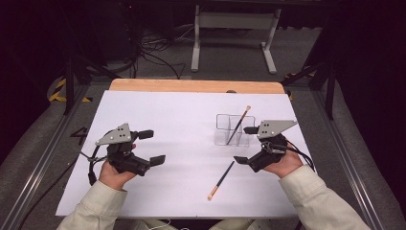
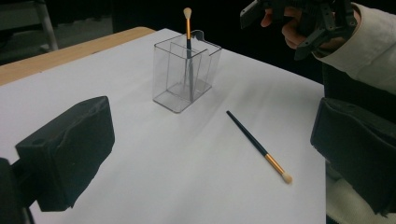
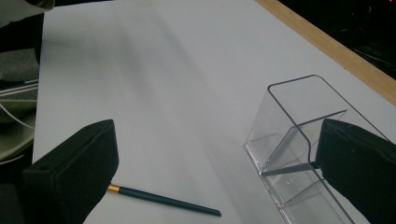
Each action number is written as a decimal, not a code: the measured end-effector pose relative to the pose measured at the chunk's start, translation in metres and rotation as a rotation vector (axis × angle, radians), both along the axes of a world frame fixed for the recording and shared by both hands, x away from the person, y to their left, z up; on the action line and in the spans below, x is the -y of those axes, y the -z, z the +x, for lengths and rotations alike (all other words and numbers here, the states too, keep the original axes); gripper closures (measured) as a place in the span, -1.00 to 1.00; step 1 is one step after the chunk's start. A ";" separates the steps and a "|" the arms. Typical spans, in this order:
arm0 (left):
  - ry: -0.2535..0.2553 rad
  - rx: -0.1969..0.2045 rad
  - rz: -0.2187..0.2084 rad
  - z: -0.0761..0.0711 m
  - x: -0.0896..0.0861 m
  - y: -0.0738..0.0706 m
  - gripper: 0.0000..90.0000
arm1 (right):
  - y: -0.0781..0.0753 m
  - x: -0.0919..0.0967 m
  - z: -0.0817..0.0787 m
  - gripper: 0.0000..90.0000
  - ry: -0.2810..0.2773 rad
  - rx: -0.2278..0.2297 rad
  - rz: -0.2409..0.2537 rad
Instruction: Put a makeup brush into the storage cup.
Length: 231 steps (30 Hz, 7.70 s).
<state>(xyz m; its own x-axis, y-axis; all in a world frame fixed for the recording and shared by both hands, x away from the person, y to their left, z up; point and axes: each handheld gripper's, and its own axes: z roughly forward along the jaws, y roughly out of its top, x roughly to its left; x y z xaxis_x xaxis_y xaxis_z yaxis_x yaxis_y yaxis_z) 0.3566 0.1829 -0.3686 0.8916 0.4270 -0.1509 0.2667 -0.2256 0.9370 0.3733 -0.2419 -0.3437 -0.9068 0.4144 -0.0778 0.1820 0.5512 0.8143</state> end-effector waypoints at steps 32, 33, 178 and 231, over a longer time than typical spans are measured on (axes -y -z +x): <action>-0.026 0.003 -0.001 -0.005 -0.015 -0.005 -0.99 | 0.004 -0.037 0.018 -0.94 -0.091 -0.102 -0.250; -0.028 0.002 -0.001 -0.005 -0.015 -0.005 -0.99 | 0.005 -0.038 0.018 -0.94 -0.093 -0.105 -0.254; -0.062 -0.047 -0.008 -0.006 -0.033 0.004 -0.99 | 0.077 -0.096 -0.007 0.85 -0.330 -0.217 -0.789; -0.088 0.008 -0.032 -0.011 -0.040 0.004 -0.99 | -0.012 -0.046 0.000 0.85 -0.102 -0.033 -0.183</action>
